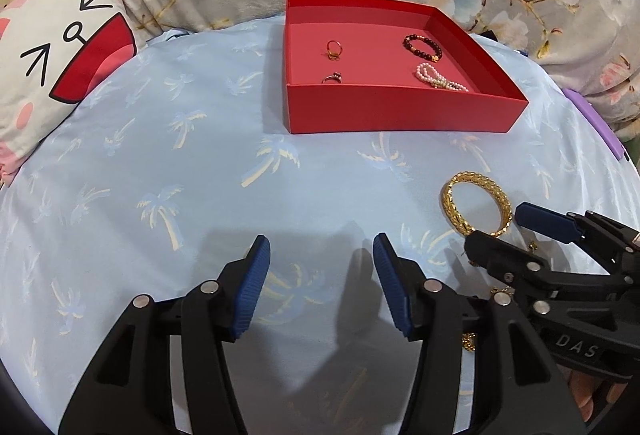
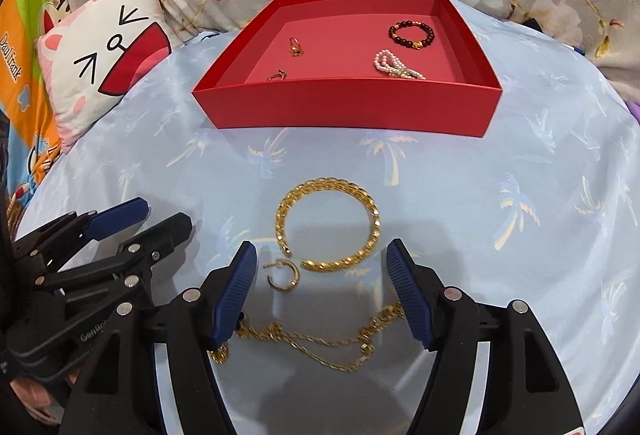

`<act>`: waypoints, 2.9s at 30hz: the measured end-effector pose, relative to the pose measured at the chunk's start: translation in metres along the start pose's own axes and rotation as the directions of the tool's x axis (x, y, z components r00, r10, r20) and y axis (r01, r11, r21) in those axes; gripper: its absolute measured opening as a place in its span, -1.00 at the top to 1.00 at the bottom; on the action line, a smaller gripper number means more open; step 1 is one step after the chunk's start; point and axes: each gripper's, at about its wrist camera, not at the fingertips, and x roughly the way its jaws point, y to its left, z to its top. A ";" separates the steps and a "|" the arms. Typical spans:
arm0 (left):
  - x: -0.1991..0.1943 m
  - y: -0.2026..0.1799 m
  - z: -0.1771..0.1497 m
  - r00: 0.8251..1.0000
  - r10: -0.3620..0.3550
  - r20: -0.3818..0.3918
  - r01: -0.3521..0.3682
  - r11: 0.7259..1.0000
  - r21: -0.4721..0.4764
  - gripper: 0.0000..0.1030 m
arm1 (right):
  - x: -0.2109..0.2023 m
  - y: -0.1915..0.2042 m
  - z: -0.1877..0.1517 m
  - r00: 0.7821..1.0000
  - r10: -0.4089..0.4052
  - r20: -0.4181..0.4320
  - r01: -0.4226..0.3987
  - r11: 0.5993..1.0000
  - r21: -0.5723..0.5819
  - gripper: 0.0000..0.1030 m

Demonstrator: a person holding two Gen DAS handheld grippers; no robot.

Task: Organize jewelry
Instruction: 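Move both tools back from the tray toward the remaining gold jewelry, then grasp the gold twisted bangle with the right tool while the left tool grasps a small gold piece, then carry the bangle into the red tray with the right tool while the left tool carries its gold piece there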

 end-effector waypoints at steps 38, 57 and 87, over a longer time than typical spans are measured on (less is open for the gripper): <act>-0.026 -0.042 -0.035 0.993 -0.113 -0.018 0.114 0.986 0.122 -0.02 | -0.065 -0.079 -0.053 0.988 -0.140 0.060 0.133 0.985 0.113 -0.02; -0.027 -0.060 -0.041 0.975 -0.217 -0.043 0.221 0.962 0.160 0.85 | -0.073 -0.065 -0.057 0.994 -0.077 0.072 0.072 0.995 0.073 -0.02; -0.071 -0.040 -0.022 0.971 -0.231 0.060 0.221 0.965 0.139 0.95 | -0.089 -0.058 -0.054 0.992 -0.046 0.116 0.041 0.998 0.046 0.05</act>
